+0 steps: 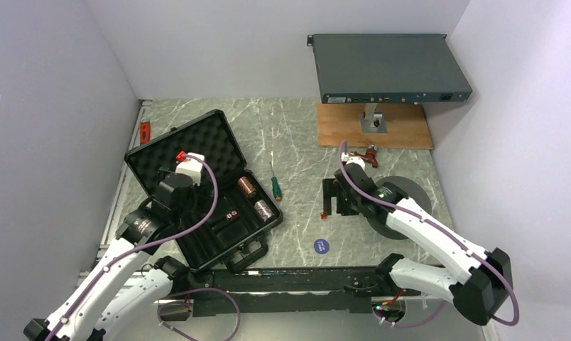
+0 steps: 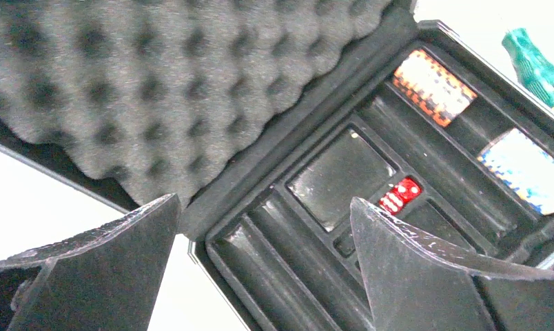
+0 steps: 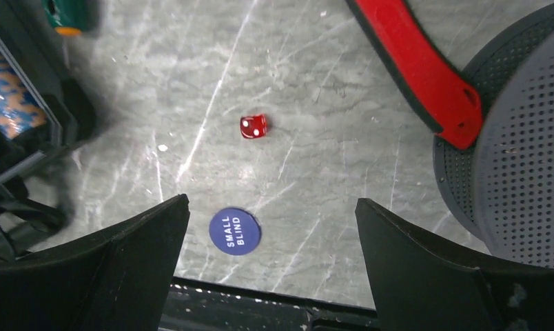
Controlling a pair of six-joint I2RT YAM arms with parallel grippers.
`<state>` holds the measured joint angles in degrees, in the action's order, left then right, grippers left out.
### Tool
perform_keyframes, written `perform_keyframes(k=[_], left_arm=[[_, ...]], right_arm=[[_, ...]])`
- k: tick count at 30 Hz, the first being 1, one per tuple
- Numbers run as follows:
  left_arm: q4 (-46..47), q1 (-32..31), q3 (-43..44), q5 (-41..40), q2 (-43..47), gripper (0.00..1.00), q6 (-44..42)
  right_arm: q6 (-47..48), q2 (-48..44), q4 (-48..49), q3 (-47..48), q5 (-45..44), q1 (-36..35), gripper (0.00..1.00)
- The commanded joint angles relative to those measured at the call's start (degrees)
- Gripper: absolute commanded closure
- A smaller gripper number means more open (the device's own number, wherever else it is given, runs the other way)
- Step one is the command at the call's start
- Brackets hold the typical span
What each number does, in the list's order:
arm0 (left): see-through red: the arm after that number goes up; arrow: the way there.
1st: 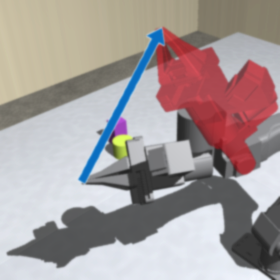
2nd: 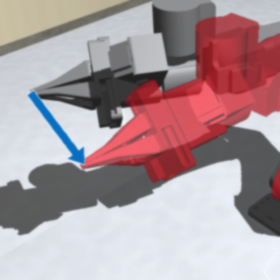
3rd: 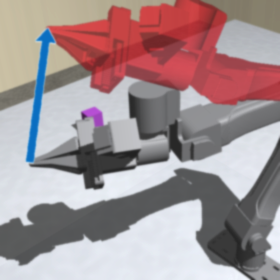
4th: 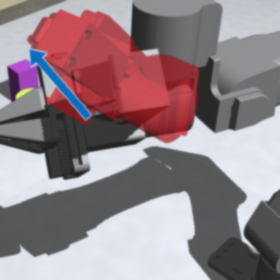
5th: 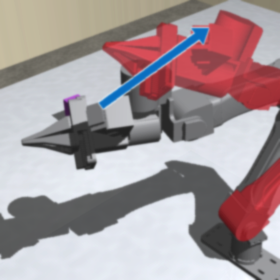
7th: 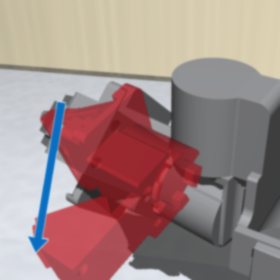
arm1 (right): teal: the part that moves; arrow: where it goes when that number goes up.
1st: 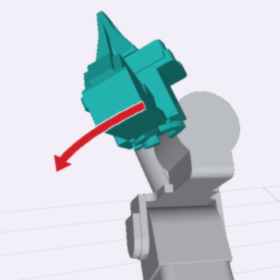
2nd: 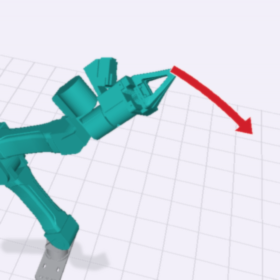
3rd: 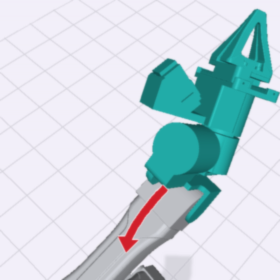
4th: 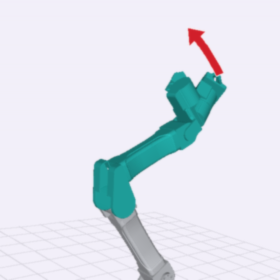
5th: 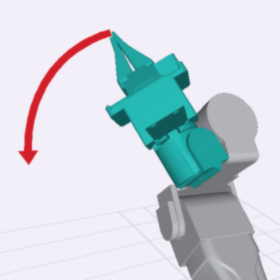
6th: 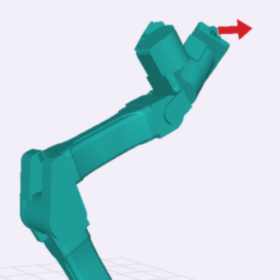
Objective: Pack up texas hold em set
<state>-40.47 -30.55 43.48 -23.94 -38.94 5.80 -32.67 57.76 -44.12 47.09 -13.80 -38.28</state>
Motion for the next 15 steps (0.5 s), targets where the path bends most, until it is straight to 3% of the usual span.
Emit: perform_keyframes(k=[1, 6, 15], left_arm=[[1.7, 0.2, -0.4, -7.9, 1.4, 0.0, 3.3], [0.9, 0.2, 0.0, -14.0, 3.2, 0.0, 6.6], [2.2, 0.2, 0.3, -8.9, 4.3, 0.0, 5.3]], right_arm=[[3.7, 3.6, -2.1, 3.0, 5.8, 0.1, 0.06], [2.9, 6.2, -1.4, 3.2, 7.5, 0.2, 0.05], [-0.8, 10.1, 2.6, 2.2, 8.4, 0.0, 0.08]])
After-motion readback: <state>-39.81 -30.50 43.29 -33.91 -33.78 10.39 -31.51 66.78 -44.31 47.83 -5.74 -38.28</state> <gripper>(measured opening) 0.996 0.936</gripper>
